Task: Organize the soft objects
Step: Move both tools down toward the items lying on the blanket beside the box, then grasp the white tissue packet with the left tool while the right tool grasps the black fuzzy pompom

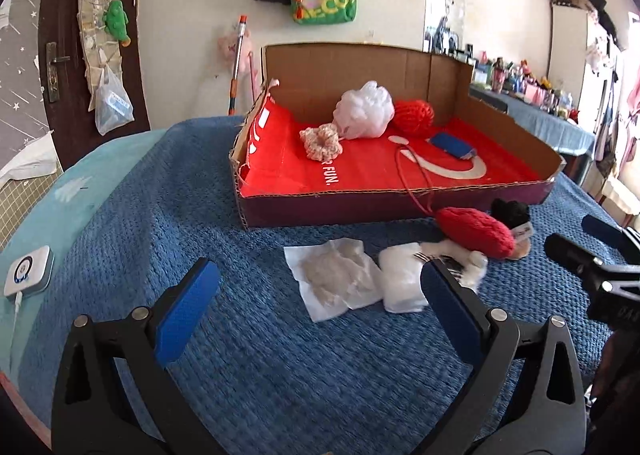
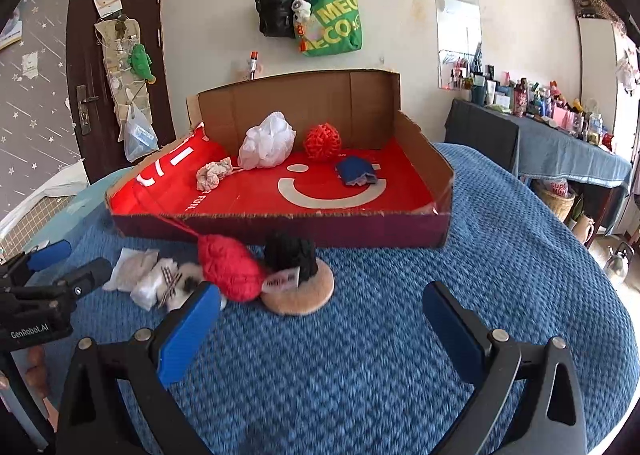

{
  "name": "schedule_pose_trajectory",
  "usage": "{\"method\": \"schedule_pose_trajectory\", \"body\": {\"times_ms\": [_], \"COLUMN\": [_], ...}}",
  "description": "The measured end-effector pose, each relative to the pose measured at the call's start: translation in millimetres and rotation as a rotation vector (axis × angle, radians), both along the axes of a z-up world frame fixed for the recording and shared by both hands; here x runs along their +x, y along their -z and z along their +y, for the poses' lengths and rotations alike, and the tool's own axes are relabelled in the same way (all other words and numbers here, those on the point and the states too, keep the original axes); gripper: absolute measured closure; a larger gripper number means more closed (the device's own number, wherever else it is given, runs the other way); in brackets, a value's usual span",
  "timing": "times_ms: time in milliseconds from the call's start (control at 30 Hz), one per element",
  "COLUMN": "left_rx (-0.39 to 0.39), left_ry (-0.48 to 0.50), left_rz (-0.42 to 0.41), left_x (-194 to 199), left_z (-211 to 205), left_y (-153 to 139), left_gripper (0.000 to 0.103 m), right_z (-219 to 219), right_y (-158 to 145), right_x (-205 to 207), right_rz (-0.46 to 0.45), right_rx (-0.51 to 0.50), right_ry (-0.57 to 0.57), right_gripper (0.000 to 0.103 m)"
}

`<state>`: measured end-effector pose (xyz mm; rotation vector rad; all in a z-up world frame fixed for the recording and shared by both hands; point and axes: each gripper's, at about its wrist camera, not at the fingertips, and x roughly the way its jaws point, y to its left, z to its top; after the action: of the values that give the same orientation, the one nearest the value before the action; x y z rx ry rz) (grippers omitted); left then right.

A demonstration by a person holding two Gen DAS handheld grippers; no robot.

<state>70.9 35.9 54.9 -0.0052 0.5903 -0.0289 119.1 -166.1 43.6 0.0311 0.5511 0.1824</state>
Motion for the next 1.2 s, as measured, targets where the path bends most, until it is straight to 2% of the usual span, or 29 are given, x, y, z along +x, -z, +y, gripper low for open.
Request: {"method": "schedule_pose_trajectory", "body": {"times_ms": [367,467,533,633,667,733,800,900,967,1200], "left_rx": [0.011,0.008,0.005,-0.006,-0.015,-0.043,-0.071,-0.088,-0.079,-0.093], "left_ry": [0.042,0.054,0.067,0.117,0.144,0.187,0.212,0.237,0.235,0.243], "left_rz": [0.125,0.15,0.16,0.188,0.205,0.227,0.226,0.22,0.21,0.19], "left_x": [35.4,41.5,44.6,49.6,51.9,55.3,55.6,53.4,50.8,41.0], "left_z": [5.1,4.6,3.6,-1.2,-3.6,-5.9,-5.2,-6.8,-8.4,-6.8], "left_y": [6.4,9.2,10.9,15.5,18.6,23.3,22.6,22.3,20.9,12.0], "left_gripper": [0.0,0.001,0.007,0.027,0.037,0.048,0.059,0.07,0.074,0.077], "right_z": [-7.0,-9.6,-8.5,-3.5,-1.7,3.2,6.8,8.4,9.0,9.0], "right_y": [-0.8,0.6,2.0,3.8,4.0,5.3,7.6,6.9,3.6,-11.6], "right_x": [41.1,50.2,55.2,60.8,62.2,64.8,67.0,64.0,58.1,40.4], "right_rz": [0.123,0.15,0.161,0.172,0.172,0.179,0.192,0.179,0.155,0.112], "right_rx": [0.063,0.075,0.075,0.069,0.065,0.054,0.059,0.055,0.039,0.033], "right_ry": [-0.061,-0.074,-0.085,-0.115,-0.124,-0.153,-0.187,-0.194,-0.181,-0.183], "right_gripper": [0.0,0.006,0.011,0.019,0.025,0.039,0.069,0.068,0.068,0.068]}}
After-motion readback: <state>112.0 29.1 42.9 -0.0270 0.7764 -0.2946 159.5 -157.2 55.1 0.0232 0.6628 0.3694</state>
